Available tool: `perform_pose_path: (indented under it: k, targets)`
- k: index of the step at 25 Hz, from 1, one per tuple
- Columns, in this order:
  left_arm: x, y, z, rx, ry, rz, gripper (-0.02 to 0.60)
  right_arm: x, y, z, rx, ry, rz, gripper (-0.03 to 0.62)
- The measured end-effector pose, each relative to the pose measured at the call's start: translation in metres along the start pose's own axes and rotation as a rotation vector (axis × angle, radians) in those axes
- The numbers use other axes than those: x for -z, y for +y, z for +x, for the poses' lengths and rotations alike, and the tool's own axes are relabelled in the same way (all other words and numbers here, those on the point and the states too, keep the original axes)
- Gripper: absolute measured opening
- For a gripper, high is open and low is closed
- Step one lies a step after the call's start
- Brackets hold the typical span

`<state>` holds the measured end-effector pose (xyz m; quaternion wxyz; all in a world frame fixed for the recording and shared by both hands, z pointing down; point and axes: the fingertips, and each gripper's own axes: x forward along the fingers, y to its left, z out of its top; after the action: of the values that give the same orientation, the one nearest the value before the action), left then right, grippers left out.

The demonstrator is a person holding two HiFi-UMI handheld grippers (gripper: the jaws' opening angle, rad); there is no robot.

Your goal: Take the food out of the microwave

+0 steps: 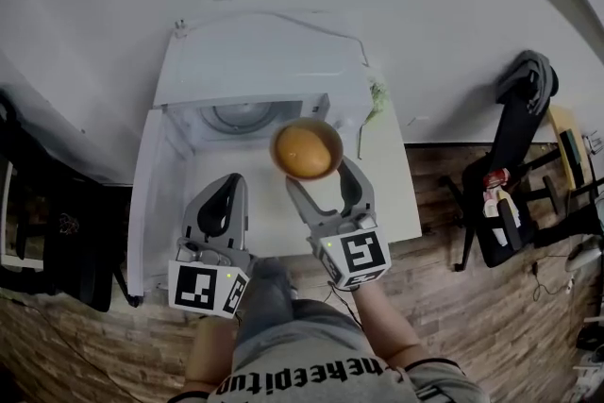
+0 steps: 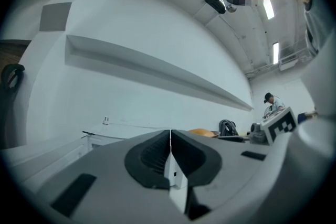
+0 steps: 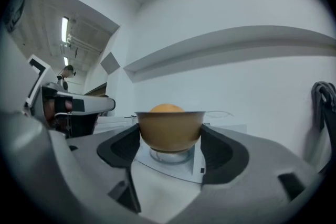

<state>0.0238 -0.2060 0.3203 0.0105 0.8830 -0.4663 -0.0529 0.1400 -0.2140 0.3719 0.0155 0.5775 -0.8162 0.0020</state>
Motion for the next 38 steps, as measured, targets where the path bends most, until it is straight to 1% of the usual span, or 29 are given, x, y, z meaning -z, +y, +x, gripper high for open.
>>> perform_pose_path:
  k: [4, 10, 14, 22, 29, 38]
  targets:
    - [-0.008, -0.012, -0.003, 0.014, -0.01, 0.008, 0.009, -0.019, -0.008, -0.021, 0.022, -0.02, -0.021, 0.365]
    - [-0.018, -0.03, -0.009, 0.038, -0.024, 0.025, 0.009, -0.04, -0.017, -0.051, 0.052, -0.057, -0.01, 0.364]
    - [-0.026, -0.041, -0.014, 0.053, -0.034, 0.035, 0.009, -0.055, -0.02, -0.069, 0.077, -0.083, -0.026, 0.364]
    - [-0.037, -0.057, -0.026, 0.076, -0.055, 0.053, 0.009, -0.075, -0.026, -0.101, 0.128, -0.133, -0.044, 0.364]
    - [-0.044, -0.06, -0.04, 0.08, -0.072, 0.055, 0.009, -0.088, -0.024, -0.121, 0.174, -0.18, -0.035, 0.364]
    - [-0.055, -0.046, -0.056, 0.091, -0.086, 0.06, 0.009, -0.098, -0.005, -0.129, 0.201, -0.197, -0.038, 0.364]
